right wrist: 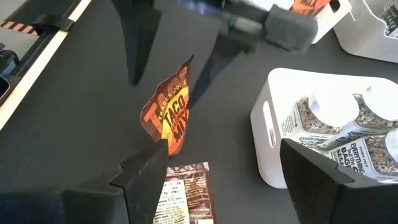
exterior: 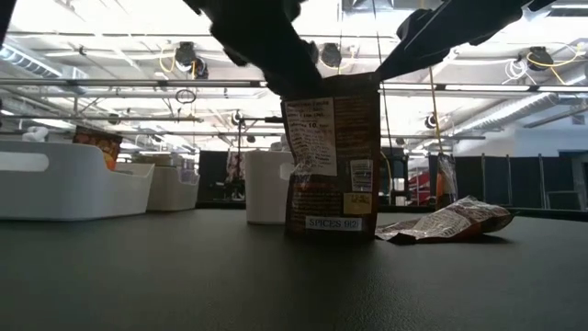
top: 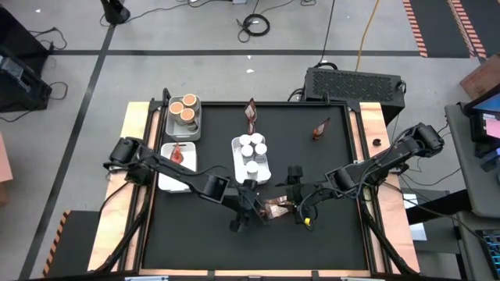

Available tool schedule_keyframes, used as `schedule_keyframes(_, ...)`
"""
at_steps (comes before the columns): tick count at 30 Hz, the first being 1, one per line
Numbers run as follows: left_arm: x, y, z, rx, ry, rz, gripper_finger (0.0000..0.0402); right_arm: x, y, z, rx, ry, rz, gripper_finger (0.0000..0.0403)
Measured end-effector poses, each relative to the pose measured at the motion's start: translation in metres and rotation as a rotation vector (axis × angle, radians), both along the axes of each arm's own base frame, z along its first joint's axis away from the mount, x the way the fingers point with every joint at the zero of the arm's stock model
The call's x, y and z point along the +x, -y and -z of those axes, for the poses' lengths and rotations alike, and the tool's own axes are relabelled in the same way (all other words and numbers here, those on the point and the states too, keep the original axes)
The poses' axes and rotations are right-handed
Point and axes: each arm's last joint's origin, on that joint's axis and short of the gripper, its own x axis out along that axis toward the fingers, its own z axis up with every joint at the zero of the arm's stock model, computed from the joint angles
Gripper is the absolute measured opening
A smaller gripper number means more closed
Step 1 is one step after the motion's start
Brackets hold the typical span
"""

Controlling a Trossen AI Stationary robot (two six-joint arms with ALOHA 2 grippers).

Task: Sort spices by type
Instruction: Put the orange seasoning pack into the left white bin

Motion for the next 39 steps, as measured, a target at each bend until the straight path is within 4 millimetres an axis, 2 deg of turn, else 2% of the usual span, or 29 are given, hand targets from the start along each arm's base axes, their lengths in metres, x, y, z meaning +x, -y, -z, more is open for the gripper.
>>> schedule_keyframes(8, 0.008, 0.001, 0.022, 0.014, -0.029, 0.027, 0.0272, 0.0, 0.0, 0.0, 0.002, -0.002, 0.002, 0.0265)
schedule_keyframes(11, 0.009, 0.001, 0.022, 0.017, -0.027, 0.03, 0.0247, 0.0, 0.0, 0.0, 0.002, -0.001, 0.002, 0.0265)
schedule_keyframes(15, 0.009, -0.001, 0.022, 0.017, -0.029, 0.029, 0.0176, 0.0, 0.0, 0.0, 0.0, -0.001, 0.0, 0.0265)
schedule_keyframes(20, 0.006, -0.003, 0.025, 0.023, -0.078, 0.032, 0.0035, 0.0, 0.0, 0.0, 0.0, -0.001, 0.0, 0.0265)
schedule_keyframes(21, 0.005, -0.003, 0.025, 0.022, -0.089, 0.037, 0.0019, 0.0, 0.0, 0.0, -0.001, -0.001, -0.001, 0.0265)
schedule_keyframes(24, 0.0, -0.002, 0.01, 0.051, -0.114, 0.102, 0.0006, 0.0, 0.0, 0.0, -0.006, -0.001, -0.004, 0.0265)
schedule_keyframes(30, -0.018, 0.0, -0.053, 0.088, -0.07, 0.171, 0.0003, 0.0, 0.0, 0.001, -0.009, -0.007, -0.004, 0.0265)
schedule_keyframes(34, -0.048, -0.013, -0.088, 0.159, -0.132, 0.111, 0.0002, 0.0, 0.0, 0.001, -0.009, -0.007, -0.004, 0.0265)
schedule_keyframes(39, -0.098, -0.04, -0.117, 0.292, -0.27, -0.112, 0.0001, 0.0, 0.001, 0.001, -0.011, -0.006, 0.002, 0.0265)
